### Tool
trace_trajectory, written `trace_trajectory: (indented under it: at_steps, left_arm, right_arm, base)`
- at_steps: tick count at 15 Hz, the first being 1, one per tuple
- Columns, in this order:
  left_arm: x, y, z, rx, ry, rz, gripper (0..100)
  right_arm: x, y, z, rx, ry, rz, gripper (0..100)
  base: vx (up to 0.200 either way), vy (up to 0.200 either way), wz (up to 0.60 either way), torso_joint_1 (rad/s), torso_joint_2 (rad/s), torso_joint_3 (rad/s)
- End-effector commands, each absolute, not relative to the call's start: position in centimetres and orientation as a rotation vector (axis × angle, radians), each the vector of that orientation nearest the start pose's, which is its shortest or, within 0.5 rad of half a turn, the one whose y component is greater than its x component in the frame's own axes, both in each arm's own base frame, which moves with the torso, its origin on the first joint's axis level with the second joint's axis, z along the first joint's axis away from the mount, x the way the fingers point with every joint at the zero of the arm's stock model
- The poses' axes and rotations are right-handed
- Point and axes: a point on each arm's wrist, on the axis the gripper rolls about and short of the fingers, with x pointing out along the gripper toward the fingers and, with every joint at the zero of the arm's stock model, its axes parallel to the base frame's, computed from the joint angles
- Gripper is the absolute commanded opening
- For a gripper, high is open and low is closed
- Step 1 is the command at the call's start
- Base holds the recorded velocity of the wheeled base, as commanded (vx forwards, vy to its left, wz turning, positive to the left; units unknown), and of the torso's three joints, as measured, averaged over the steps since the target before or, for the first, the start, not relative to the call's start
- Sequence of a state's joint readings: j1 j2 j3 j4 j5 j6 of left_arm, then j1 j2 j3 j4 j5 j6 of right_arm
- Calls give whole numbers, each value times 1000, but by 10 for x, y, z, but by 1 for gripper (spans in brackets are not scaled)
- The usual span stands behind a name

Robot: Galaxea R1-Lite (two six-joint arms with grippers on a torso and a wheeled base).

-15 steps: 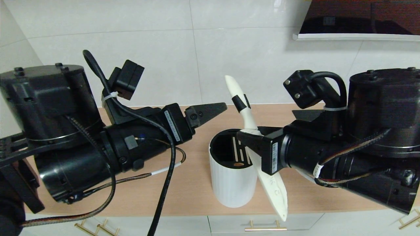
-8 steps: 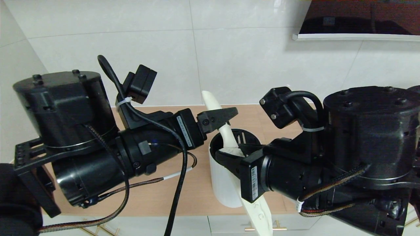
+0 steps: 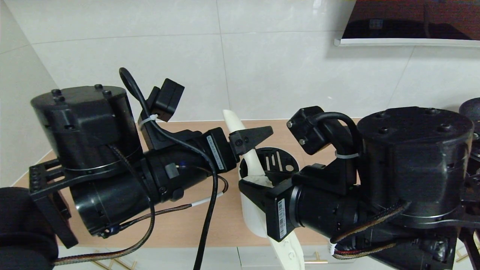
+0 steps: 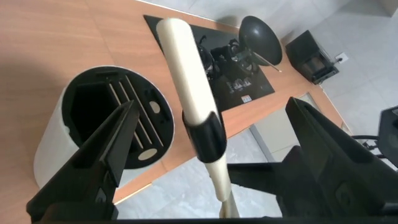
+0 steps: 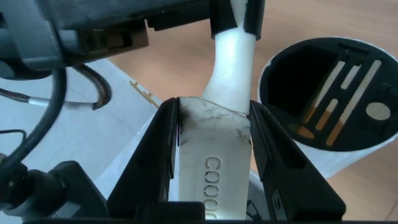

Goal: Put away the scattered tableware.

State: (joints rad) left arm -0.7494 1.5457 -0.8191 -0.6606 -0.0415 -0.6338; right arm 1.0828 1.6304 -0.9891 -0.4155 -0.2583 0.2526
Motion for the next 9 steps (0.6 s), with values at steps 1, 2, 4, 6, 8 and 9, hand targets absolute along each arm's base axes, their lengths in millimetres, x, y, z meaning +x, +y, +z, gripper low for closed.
trace_trajectory:
  at_steps: [1, 2, 4, 6, 8, 9]
  left_arm:
    - [200, -189, 233, -576, 312, -746, 0]
    - [200, -189, 233, -575, 314, -747, 0]
    - [200, -190, 232, -573, 319, -748, 0]
    - [201, -191, 229, -568, 327, -746, 0]
    - [201, -191, 229, -568, 329, -745, 0]
    - [201, -191, 229, -568, 328, -744, 0]
  right_arm:
    - [147, 265, 232, 97, 277, 792, 0]
    - [147, 265, 232, 99, 272, 791, 0]
    - [147, 265, 231, 98, 274, 791, 0]
    - [147, 265, 231, 98, 275, 790, 0]
    - [147, 264, 232, 100, 273, 791, 0]
    - [147, 264, 232, 101, 272, 791, 0]
  base:
    - [0, 0, 0, 0, 0, 0]
    - [0, 0, 0, 0, 0, 0]
    - [0, 0, 0, 0, 0, 0]
    - [0, 0, 0, 0, 0, 0]
    - [0, 0, 0, 0, 0, 0]
    - [0, 0, 0, 0, 0, 0]
